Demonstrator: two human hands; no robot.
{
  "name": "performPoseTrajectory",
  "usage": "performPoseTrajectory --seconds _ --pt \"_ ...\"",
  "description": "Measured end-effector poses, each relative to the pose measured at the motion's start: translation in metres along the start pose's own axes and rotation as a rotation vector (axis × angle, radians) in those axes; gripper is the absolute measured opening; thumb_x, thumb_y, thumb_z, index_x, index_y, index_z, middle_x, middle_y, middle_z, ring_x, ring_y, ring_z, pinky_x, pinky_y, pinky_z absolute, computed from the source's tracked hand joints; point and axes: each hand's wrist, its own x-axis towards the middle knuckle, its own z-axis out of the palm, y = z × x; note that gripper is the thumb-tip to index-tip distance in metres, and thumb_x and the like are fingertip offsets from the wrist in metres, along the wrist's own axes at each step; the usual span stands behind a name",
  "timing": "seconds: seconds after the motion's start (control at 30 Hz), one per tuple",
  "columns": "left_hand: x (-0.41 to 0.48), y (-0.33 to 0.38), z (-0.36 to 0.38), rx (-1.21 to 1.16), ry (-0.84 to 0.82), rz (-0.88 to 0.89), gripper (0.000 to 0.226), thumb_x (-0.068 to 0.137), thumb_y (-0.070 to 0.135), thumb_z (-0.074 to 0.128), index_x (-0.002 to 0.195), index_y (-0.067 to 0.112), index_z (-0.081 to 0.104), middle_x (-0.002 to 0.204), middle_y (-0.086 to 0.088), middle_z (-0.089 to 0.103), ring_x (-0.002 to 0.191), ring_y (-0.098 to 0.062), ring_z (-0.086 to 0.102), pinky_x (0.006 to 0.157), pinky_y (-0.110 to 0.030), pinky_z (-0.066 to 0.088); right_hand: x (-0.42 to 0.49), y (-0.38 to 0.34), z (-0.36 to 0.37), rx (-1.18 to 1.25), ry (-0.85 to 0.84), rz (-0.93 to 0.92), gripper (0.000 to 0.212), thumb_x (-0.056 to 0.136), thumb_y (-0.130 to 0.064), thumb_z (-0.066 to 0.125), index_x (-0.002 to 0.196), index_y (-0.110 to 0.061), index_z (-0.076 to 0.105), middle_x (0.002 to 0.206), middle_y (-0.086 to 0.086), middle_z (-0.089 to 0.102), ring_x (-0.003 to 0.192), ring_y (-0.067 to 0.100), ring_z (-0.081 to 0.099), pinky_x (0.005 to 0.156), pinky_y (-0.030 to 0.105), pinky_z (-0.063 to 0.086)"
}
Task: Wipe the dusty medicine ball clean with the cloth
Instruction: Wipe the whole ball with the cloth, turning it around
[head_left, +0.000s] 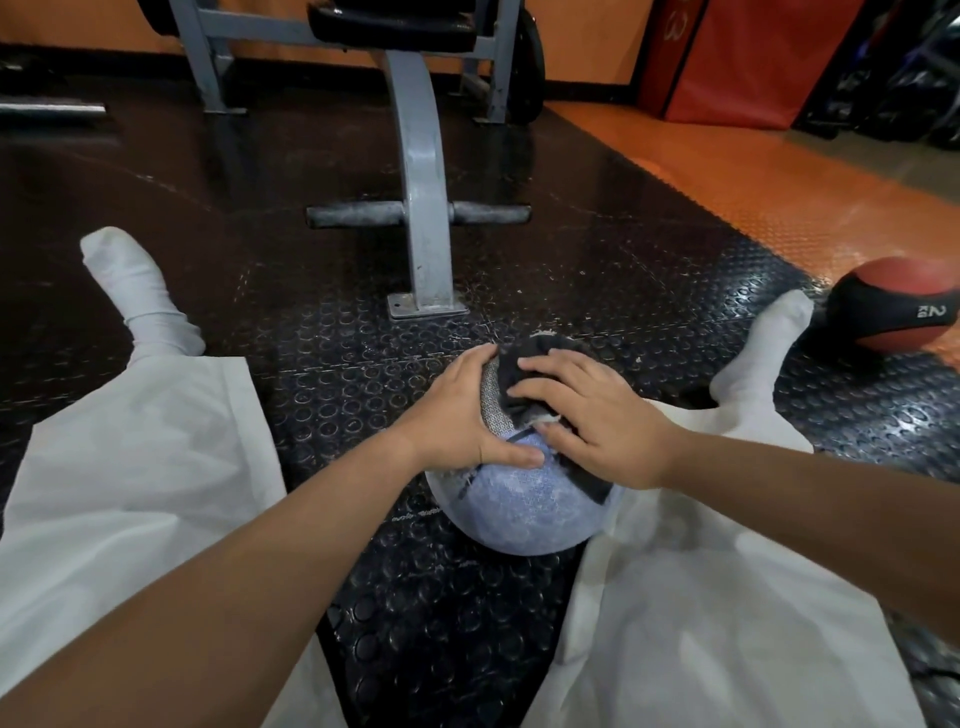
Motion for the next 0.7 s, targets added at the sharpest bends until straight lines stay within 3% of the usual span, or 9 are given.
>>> performPoseTrajectory --seconds 0.13,0.2,0.3,0.37,0.43,0.53,0.6,0.7 --pt "-0.004 0.002 0.004 0.048 0.012 0.032 0.134 0.057 0.061 0.084 0.155 0.024 0.001 0.161 0.01 0.004 0.147 -0.011 0.009 0.119 -0.029 0.014 0.004 0.006 -0.018 -0.005 -0.028 -0.096 0.046 0.096 -0.043 0.036 0.135 -0.023 0.048 0.145 0.004 0.041 0.134 0.019 0.033 0.11 0.03 0.022" --pt "-0.006 -0.001 0.005 0.051 0.023 0.028 0.134 0.055 0.063 0.083 0.155 0.025 0.002 0.161 0.01 0.006 0.147 -0.012 0.012 0.119 -0.03 0.016 0.019 0.006 -0.022 0.099 -0.035 0.03 0.04 0.1 -0.034 0.041 0.136 -0.019 0.047 0.143 0.003 0.043 0.131 0.018 0.036 0.105 0.021 0.019" --pt "-0.007 -0.005 -0.001 0.015 0.018 -0.01 0.139 0.046 0.07 0.08 0.155 0.025 0.006 0.159 0.009 0.012 0.145 -0.014 0.018 0.12 -0.036 0.022 0.025 -0.005 -0.006 0.113 0.037 0.096 0.038 0.099 -0.036 0.035 0.132 -0.024 0.051 0.143 -0.003 0.045 0.134 0.021 0.036 0.112 0.034 0.02" --pt "-0.009 -0.01 -0.006 -0.028 0.015 -0.015 0.139 0.045 0.064 0.083 0.154 0.021 0.008 0.156 0.007 0.018 0.142 -0.013 0.023 0.118 -0.032 0.024 0.014 -0.008 0.005 0.002 0.032 -0.083 0.04 0.097 -0.041 0.032 0.127 -0.028 0.054 0.144 -0.005 0.045 0.138 0.024 0.031 0.115 0.044 0.017" --pt "-0.013 -0.016 -0.009 -0.072 0.019 -0.004 0.132 0.051 0.052 0.089 0.152 0.021 0.011 0.152 0.008 0.021 0.137 -0.009 0.026 0.113 -0.026 0.025 0.006 -0.01 0.005 -0.046 -0.01 -0.236 0.041 0.099 -0.047 0.027 0.124 -0.03 0.054 0.144 -0.004 0.045 0.14 0.025 0.026 0.112 0.042 0.011" --pt "-0.022 -0.023 -0.007 -0.069 0.027 0.0 0.141 0.042 0.068 0.08 0.153 0.021 0.008 0.154 0.009 0.02 0.139 -0.01 0.025 0.117 -0.033 0.026 0.016 -0.013 -0.001 -0.064 -0.036 -0.324 0.041 0.099 -0.05 0.021 0.121 -0.031 0.051 0.14 -0.003 0.047 0.135 0.025 0.031 0.107 0.042 0.018" --pt "-0.027 -0.026 -0.006 -0.071 0.042 -0.016 0.143 0.041 0.071 0.077 0.154 0.021 0.005 0.156 0.007 0.018 0.142 -0.012 0.023 0.119 -0.037 0.025 0.032 -0.018 -0.004 -0.039 -0.019 -0.245 0.038 0.095 -0.044 0.03 0.12 -0.027 0.054 0.135 -0.004 0.05 0.128 0.021 0.035 0.102 0.042 0.024" --pt "-0.033 -0.03 -0.007 -0.094 0.052 -0.05 0.142 0.043 0.066 0.078 0.154 0.021 0.002 0.158 0.004 0.013 0.143 -0.014 0.021 0.119 -0.037 0.024 0.058 -0.029 -0.006 0.052 -0.019 0.017 0.034 0.098 -0.035 0.033 0.125 -0.027 0.053 0.132 -0.007 0.048 0.123 0.016 0.035 0.1 0.042 0.027"
